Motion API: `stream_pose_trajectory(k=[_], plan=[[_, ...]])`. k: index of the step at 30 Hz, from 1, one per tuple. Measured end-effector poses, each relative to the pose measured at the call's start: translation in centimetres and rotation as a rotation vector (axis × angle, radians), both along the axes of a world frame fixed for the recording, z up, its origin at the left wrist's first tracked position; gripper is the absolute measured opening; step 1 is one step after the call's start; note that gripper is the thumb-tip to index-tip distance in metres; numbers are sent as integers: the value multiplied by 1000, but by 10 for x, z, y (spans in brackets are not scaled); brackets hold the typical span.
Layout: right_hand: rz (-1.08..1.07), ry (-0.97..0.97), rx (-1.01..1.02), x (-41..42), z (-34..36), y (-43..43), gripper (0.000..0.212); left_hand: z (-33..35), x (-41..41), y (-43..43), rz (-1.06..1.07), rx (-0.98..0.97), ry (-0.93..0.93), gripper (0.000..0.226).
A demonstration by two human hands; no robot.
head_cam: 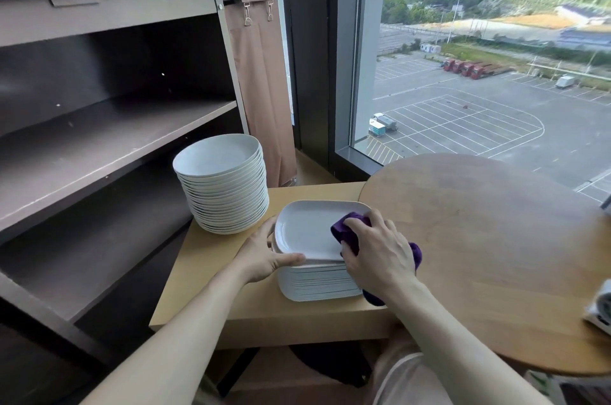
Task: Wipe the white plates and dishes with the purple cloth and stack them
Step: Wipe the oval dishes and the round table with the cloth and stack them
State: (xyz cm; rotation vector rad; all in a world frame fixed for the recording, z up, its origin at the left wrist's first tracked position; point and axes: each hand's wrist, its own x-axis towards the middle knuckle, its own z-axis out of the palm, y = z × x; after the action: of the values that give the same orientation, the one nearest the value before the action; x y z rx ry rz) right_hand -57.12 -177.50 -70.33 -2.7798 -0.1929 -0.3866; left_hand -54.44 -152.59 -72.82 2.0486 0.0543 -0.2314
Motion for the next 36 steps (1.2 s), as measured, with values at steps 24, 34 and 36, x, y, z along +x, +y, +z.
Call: stream_pose_trajectory(k=[24,34,36], plan=[[31,-170,313,-9,-48,-15,48,41,-41,-5,440,-138,-326,43],[30,-165,315,-4,-51,-15,46,1,-76,114,858,-201,-179,40],[28,-164,312,-4,-51,-15,45,-15,-79,127,905,-196,-126,42]])
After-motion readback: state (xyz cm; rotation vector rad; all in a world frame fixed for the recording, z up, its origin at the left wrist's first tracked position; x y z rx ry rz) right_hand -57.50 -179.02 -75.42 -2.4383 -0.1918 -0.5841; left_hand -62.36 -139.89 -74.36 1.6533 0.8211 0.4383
